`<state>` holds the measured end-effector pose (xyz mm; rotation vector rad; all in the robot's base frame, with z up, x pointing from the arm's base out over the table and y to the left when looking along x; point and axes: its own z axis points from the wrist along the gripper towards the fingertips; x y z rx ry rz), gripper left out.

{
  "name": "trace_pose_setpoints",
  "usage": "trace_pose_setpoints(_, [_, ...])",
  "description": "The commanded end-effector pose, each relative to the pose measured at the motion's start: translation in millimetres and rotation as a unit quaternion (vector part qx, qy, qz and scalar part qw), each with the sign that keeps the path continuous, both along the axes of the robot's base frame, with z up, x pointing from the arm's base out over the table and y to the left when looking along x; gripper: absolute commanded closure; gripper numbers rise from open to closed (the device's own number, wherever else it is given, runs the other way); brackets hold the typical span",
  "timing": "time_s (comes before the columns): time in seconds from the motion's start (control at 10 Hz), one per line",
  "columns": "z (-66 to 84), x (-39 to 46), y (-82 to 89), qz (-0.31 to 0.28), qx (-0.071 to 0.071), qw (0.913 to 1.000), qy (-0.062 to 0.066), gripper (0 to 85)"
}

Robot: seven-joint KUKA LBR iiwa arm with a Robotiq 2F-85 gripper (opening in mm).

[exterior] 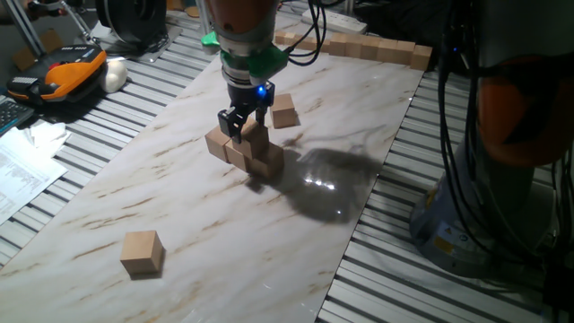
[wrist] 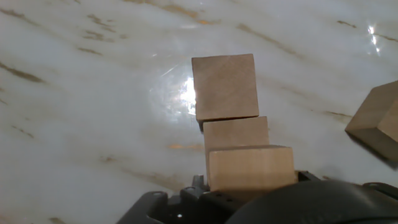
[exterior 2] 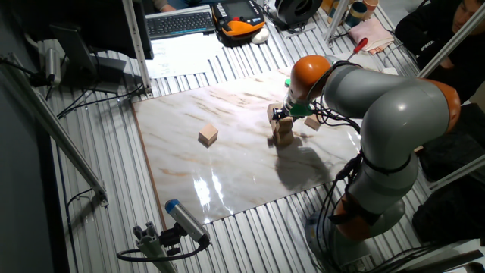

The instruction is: Stack the blocks into a pyramid shape

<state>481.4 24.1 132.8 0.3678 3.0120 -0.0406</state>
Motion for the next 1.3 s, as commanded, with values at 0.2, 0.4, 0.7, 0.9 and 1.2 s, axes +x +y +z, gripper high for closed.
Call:
trace_pose_setpoints(0.2, [24.7, 5.9, 0.0, -0.003, -0.003, 0.9999, 0.012, 34.0])
trace_pose_setpoints(0.4, [40.3, 13.5, 15.5, -0.015, 0.042, 0.9982, 0.04, 51.0])
trace_pose_setpoints(0.7, [60.6, 17.9, 51.1, -0.037, 0.068, 0.994, 0.077, 85.0])
trace_pose_setpoints(0.9, [59.5, 17.9, 69.7, -0.048, 0.068, 0.9934, 0.079, 85.0])
trace_pose_setpoints(1.2, [42.5, 17.2, 80.9, -0.097, 0.049, 0.9914, 0.073, 85.0])
